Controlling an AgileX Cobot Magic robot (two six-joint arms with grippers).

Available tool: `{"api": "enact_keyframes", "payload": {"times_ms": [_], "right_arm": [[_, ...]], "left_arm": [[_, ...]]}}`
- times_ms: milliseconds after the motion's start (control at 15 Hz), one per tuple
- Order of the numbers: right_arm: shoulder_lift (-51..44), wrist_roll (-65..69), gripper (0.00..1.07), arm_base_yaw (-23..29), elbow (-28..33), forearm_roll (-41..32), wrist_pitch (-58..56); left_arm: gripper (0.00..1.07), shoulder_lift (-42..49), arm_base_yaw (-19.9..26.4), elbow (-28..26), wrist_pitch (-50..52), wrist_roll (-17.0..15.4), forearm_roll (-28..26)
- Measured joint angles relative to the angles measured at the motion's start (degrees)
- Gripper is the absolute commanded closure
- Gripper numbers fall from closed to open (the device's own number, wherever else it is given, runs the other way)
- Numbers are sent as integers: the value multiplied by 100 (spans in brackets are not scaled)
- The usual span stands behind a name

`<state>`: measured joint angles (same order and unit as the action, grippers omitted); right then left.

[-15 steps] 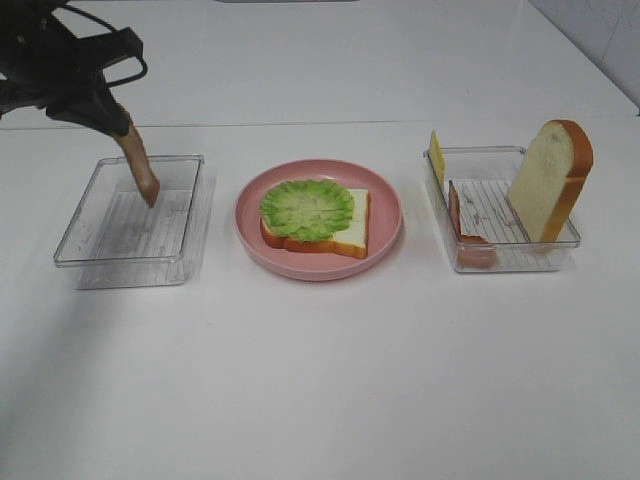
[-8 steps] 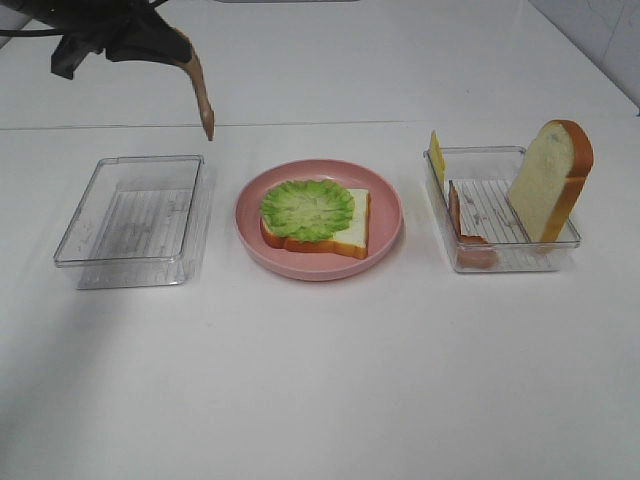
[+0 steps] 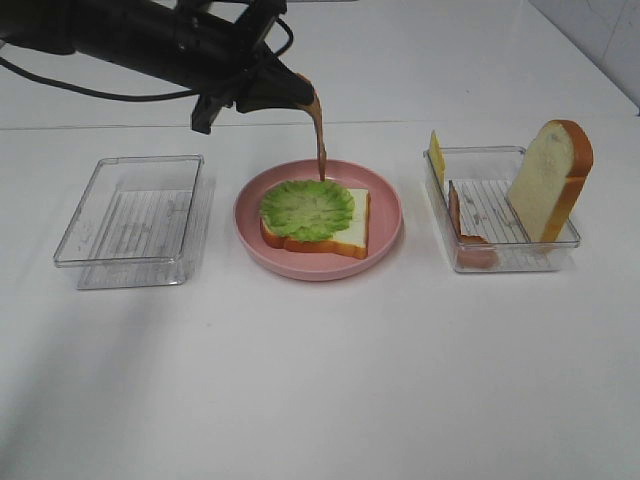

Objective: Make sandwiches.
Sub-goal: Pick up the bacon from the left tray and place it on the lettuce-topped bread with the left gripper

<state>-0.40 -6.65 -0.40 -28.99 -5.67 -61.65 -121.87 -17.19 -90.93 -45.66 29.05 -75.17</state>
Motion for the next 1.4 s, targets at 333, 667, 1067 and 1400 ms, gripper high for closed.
{"api": "enact_keyframes", "payload": {"times_ms": [333, 667, 1067, 1400], "right_arm": [[0, 0, 31, 0, 0, 0, 0], [0, 0, 31, 0, 0, 0, 0], [0, 0, 31, 0, 0, 0, 0], [0, 0, 31, 0, 0, 0, 0]], "left_arm": [[107, -682, -418, -418, 92, 241, -458], [107, -877, -390, -493, 80, 252, 344], [107, -882, -252, -493, 286, 74, 1232], [97, -882, -138, -493, 338, -115, 1639]]}}
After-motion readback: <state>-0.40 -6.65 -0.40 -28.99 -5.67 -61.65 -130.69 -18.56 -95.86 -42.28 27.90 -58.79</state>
